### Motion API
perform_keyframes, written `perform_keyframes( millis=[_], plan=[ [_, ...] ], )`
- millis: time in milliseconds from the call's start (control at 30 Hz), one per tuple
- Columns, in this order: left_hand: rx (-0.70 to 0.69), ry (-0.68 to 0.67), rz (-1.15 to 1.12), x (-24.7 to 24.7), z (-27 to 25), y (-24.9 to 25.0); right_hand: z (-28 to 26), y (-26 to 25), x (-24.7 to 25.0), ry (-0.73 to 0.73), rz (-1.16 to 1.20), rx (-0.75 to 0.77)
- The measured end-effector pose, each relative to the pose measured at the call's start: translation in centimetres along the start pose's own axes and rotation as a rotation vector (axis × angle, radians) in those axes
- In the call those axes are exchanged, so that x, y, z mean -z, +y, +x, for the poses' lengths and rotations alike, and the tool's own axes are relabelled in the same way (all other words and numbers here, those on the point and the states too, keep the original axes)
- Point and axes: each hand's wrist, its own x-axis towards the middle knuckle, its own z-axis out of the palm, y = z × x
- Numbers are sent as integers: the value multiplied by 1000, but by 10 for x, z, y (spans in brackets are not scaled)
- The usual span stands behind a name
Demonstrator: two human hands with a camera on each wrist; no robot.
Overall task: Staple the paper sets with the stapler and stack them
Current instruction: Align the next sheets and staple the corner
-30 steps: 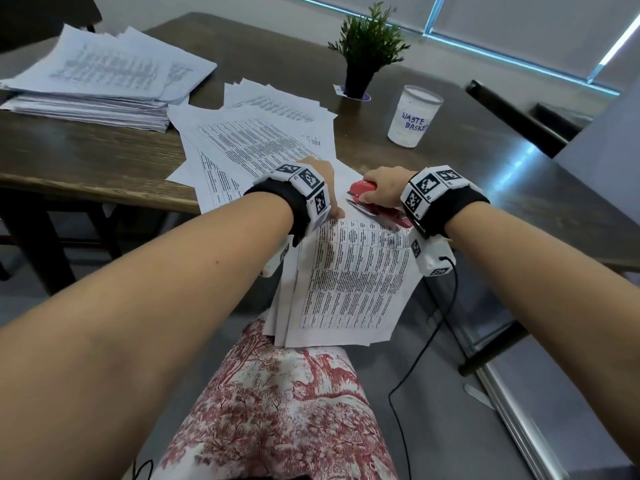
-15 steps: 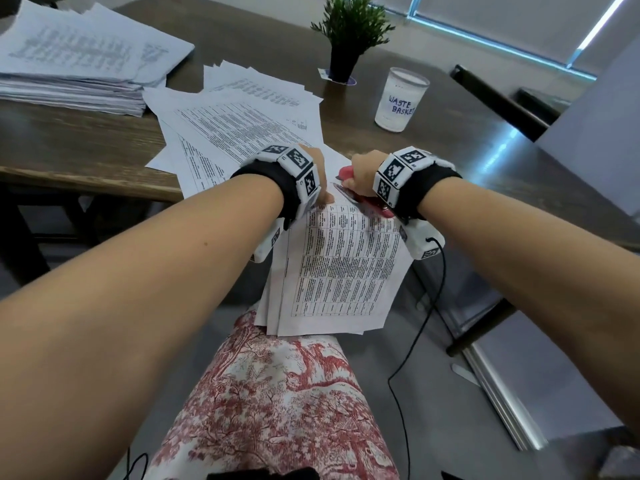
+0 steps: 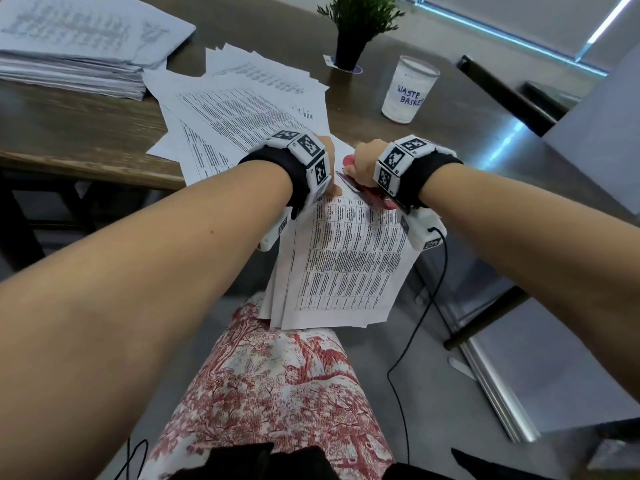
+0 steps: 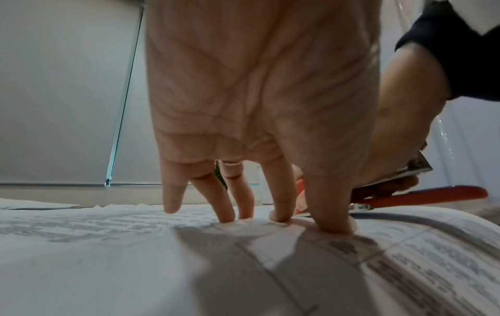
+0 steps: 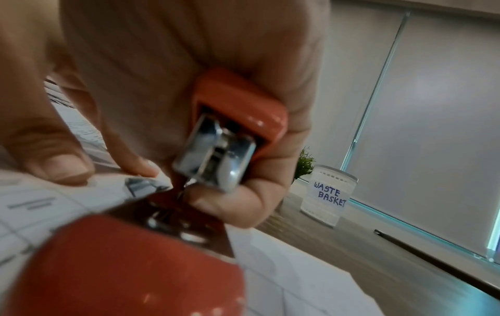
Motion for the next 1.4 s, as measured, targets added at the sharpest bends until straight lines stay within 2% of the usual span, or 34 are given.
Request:
perform_keyframes(
  millis=[67, 200, 300, 433, 700, 800, 900, 967, 1167, 1300, 1400],
  plan=[
    [-43, 31, 1, -8, 11, -2, 5, 2, -6, 22, 73, -38],
    [-56, -19, 43, 7, -10, 3, 14, 5, -16, 80, 176, -25],
    [-36, 23, 19, 0, 3, -2, 19, 1, -18, 75, 238, -85],
    [-46, 51, 27, 1, -12, -4, 31, -4, -9, 24, 234, -106],
    [-2, 13, -47, 8, -6, -13, 43, 17, -5, -58, 338, -55],
    [1, -2, -76, 10, -8, -16, 41, 21, 0, -43, 302, 0],
    [-7, 7, -123, 10, -10, -17, 40, 32, 9, -97, 239, 75],
    [-4, -12, -153, 13, -14, -14, 39, 43, 12, -108, 215, 73],
    [-17, -10, -174, 17, -19, -10, 61, 70, -5, -34, 236, -82],
    [-69, -1, -193, 22, -26, -10, 60, 69, -6, -3, 262, -74],
    [-73, -28, -220, 26, -24, -10, 44, 59, 12, 127, 341, 29]
  ],
)
